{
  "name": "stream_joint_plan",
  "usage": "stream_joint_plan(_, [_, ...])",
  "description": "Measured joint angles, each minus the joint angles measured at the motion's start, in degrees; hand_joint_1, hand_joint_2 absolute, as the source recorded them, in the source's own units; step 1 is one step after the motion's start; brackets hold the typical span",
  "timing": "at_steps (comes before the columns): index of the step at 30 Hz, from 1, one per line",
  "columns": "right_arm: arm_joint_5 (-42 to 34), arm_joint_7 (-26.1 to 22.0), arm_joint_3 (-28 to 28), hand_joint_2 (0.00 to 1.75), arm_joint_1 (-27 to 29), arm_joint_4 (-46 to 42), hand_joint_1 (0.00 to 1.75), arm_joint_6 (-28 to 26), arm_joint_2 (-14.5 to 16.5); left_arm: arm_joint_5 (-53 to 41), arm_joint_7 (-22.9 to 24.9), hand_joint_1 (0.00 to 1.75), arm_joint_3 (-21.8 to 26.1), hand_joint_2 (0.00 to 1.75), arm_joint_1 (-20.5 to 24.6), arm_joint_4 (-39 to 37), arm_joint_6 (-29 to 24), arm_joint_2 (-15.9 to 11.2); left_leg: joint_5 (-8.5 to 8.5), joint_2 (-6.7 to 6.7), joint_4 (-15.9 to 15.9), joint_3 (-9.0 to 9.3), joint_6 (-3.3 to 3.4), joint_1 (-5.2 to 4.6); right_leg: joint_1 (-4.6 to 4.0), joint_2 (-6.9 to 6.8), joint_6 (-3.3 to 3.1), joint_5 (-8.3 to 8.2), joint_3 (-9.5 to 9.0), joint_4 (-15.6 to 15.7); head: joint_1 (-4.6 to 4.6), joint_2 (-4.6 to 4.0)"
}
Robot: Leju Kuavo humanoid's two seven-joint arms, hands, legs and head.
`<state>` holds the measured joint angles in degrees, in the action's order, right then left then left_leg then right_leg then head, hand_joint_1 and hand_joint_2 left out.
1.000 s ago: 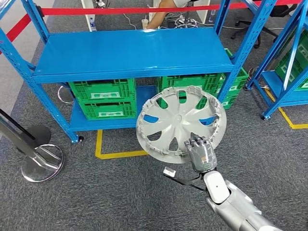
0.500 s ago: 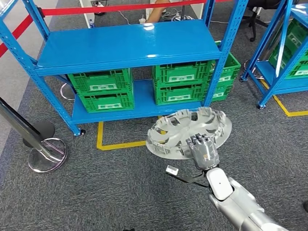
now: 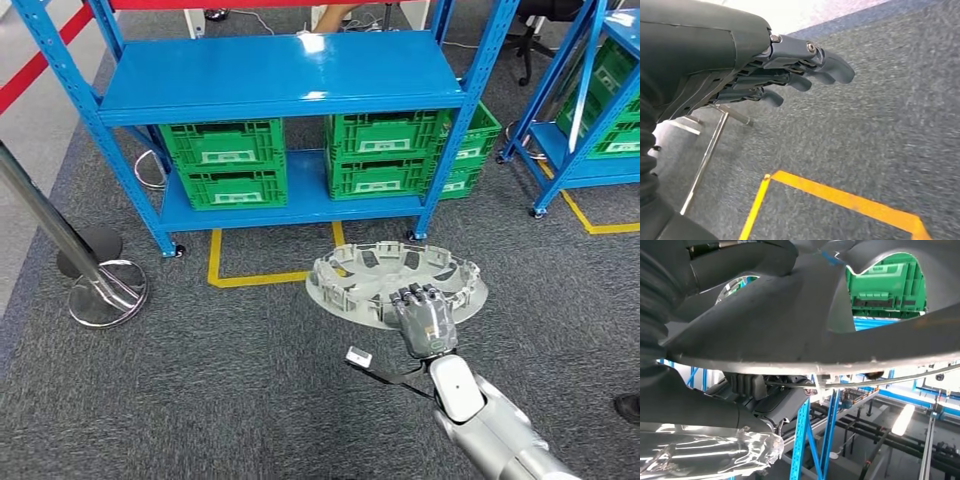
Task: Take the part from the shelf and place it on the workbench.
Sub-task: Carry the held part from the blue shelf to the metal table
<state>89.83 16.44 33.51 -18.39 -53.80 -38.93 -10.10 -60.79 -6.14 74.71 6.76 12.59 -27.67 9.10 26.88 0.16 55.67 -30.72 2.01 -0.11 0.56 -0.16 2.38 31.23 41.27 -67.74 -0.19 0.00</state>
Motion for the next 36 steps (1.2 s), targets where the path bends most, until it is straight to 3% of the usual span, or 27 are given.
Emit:
stream_joint_plan(1, [0.01,0.01,-0.01,1.75,0.08,0.07,1.75,0.0,0.0,-0.01,0.02,0.0,0.0,1.75,-0.03,0.0,0.0,0.02,-0.63,0.0,0.03,-0.78,-0.01,-0.05,0.03,0.0,0.16,1.07,0.74,-3.61,-0.01,0.0])
stream_joint_plan(2, [0.01,0.02,-0.03,1.75,0.17,0.12,1.75,0.0,0.0,-0.01,0.04,0.0,0.0,1.75,-0.06,0.0,0.0,0.03,-1.24,0.0,0.07,-1.57,-0.07,-0.08,0.03,0.0,0.25,0.75,0.92,-6.06,-0.01,0.0])
stream_joint_plan(3, [0.01,0.04,-0.06,1.75,0.26,0.14,1.75,0.0,0.0,-0.01,0.06,0.0,0.0,1.75,-0.09,0.0,0.01,0.05,-1.84,0.01,0.11,-2.35,-0.2,-0.08,0.04,0.0,0.3,-0.75,0.1,-6.5,-0.01,0.0])
stream_joint_plan(4, [0.01,0.06,-0.12,1.75,0.33,0.15,1.75,0.0,0.0,-0.01,0.09,0.0,0.0,1.75,-0.11,0.0,0.01,0.07,-2.38,0.01,0.16,-3.05,-0.37,-0.06,0.06,-0.01,0.3,-2.55,-1.73,-4.91,0.0,0.0])
stream_joint_plan(5, [0.0,0.12,-0.18,1.75,0.36,0.16,1.75,0.0,0.0,-0.01,0.11,0.0,0.0,1.75,-0.11,0.0,0.01,0.08,-2.87,0.01,0.26,-3.61,-0.59,-0.05,0.09,-0.04,0.27,-3.65,-4.6,-1.38,0.01,0.0])
stream_joint_plan(7, [0.0,0.53,-0.28,1.75,0.29,0.1,1.75,0.0,0.0,-0.01,0.15,0.0,0.0,1.75,-0.12,0.0,0.01,0.07,-3.61,0.03,0.61,-4.45,-1.13,-0.21,0.04,-0.01,-0.03,-2.79,-10.83,7.22,0.01,-0.01])
stream_joint_plan(8, [0.0,1.11,-0.26,1.75,0.22,0.05,1.75,0.0,-0.02,-0.02,0.17,0.0,0.0,1.75,-0.11,0.0,0.01,0.07,-3.98,0.05,0.76,-4.7,-1.44,-0.29,-0.03,0.04,-0.31,-1.77,-12.67,10.09,-0.03,-0.01])
stream_joint_plan(9, [0.0,2.1,-0.08,1.75,0.13,-0.06,1.75,0.0,-0.12,-0.02,0.2,0.0,0.0,1.75,-0.11,0.0,0.01,0.06,-4.36,0.06,0.81,-4.91,-1.79,-0.34,-0.15,0.11,-0.69,-1.15,-13.39,11.44,-0.05,-0.01])
stream_joint_plan(11, [0.0,5.45,0.99,1.75,-0.2,-0.64,1.75,0.0,-0.68,-0.04,0.34,0.0,0.0,1.75,-0.14,0.0,-0.04,-0.02,-4.58,0.04,1.03,-5.29,-2.46,-0.26,-0.08,0.07,-1.67,-1.48,-12.81,11.77,-0.11,0.0])
stream_joint_plan(12, [-0.01,7.44,1.87,1.75,-0.55,-1.12,1.75,0.0,-1.14,-0.05,0.43,0.0,0.0,1.75,-0.19,0.0,-0.08,-0.07,-3.63,0.01,1.92,-5.76,-2.8,-0.19,-0.02,0.02,-2.19,-1.86,-12.56,11.82,-0.2,0.0])
stream_joint_plan(14, [-0.01,10.9,3.8,1.75,-1.61,-2.25,1.75,0.0,-2.32,-0.05,0.57,0.0,0.0,1.75,-0.3,0.0,-0.13,-0.12,0.67,-0.03,7.23,-7.84,-3.38,0.01,0.02,-0.06,-2.92,-2.65,-12.02,11.86,-0.38,0.0])
stream_joint_plan(16, [-0.01,14.14,5.92,1.75,-2.92,-3.53,1.75,0.0,-3.78,-0.05,0.67,0.0,0.0,1.75,-0.37,0.0,-0.13,-0.09,4.79,-0.03,14.94,-10.4,-3.7,0.17,-0.17,-0.03,-3.15,-3.28,-11.12,11.71,-0.46,0.0])
stream_joint_plan(17, [0.0,15.98,7.25,1.75,-3.68,-4.28,1.75,0.0,-4.59,-0.05,0.73,0.0,0.0,1.75,-0.39,0.0,-0.13,-0.08,5.38,-0.03,17.2,-10.85,-3.69,0.19,-0.29,0.0,-3.18,-3.52,-10.71,11.58,-0.47,0.0])
stream_joint_plan(18, [0.0,17.76,8.75,1.75,-4.47,-5.0,1.75,0.0,-5.4,-0.05,0.8,0.0,0.0,1.75,-0.39,0.0,-0.13,-0.06,4.85,-0.03,17.36,-10.32,-3.55,0.18,-0.43,0.06,-3.17,-3.71,-10.36,11.43,-0.47,0.0])
stream_joint_plan(19, [0.0,19.19,10.24,1.75,-5.27,-5.64,1.75,0.0,-6.14,-0.05,0.87,0.0,0.0,1.75,-0.39,0.0,-0.13,-0.06,3.43,-0.04,15.16,-8.63,-3.24,0.12,-0.58,0.12,-3.16,-3.84,-10.11,11.29,-0.47,0.0])
stream_joint_plan(21, [-0.01,21.3,13.0,1.75,-6.86,-6.76,1.75,0.0,-7.4,-0.05,0.96,0.0,0.0,1.75,-0.36,0.0,-0.13,-0.19,0.56,-0.09,7.5,-3.65,-2.17,-0.16,-0.86,0.21,-3.02,-4.03,-9.81,11.11,-0.44,0.0])
stream_joint_plan(23, [0.0,22.37,15.26,1.75,-8.59,-7.51,1.75,0.0,-8.38,-0.06,1.01,0.0,0.0,1.75,-0.3,0.0,-0.13,-0.32,-0.3,-0.11,2.17,-0.61,-1.29,-0.51,-0.96,0.22,-2.61,-4.31,-9.52,11.02,-0.43,0.0])
stream_joint_plan(27, [0.0,22.68,18.38,1.75,-11.78,-8.14,1.75,0.04,-9.94,-0.13,1.16,0.0,0.0,1.75,-0.3,0.0,-0.14,-0.18,-0.39,-0.1,0.74,-0.69,-1.5,-0.69,-0.96,0.12,-2.78,-4.48,-8.85,10.66,-0.35,0.0])
stream_joint_plan(36, [-0.02,22.68,22.55,1.75,-17.75,-8.45,1.75,0.33,-11.02,-0.24,1.36,0.0,0.0,1.75,-0.3,0.0,-0.15,0.06,-1.02,-0.14,0.99,-1.56,-0.72,-1.13,-0.51,0.08,-1.86,-5.39,-8.15,10.83,-0.38,0.0])
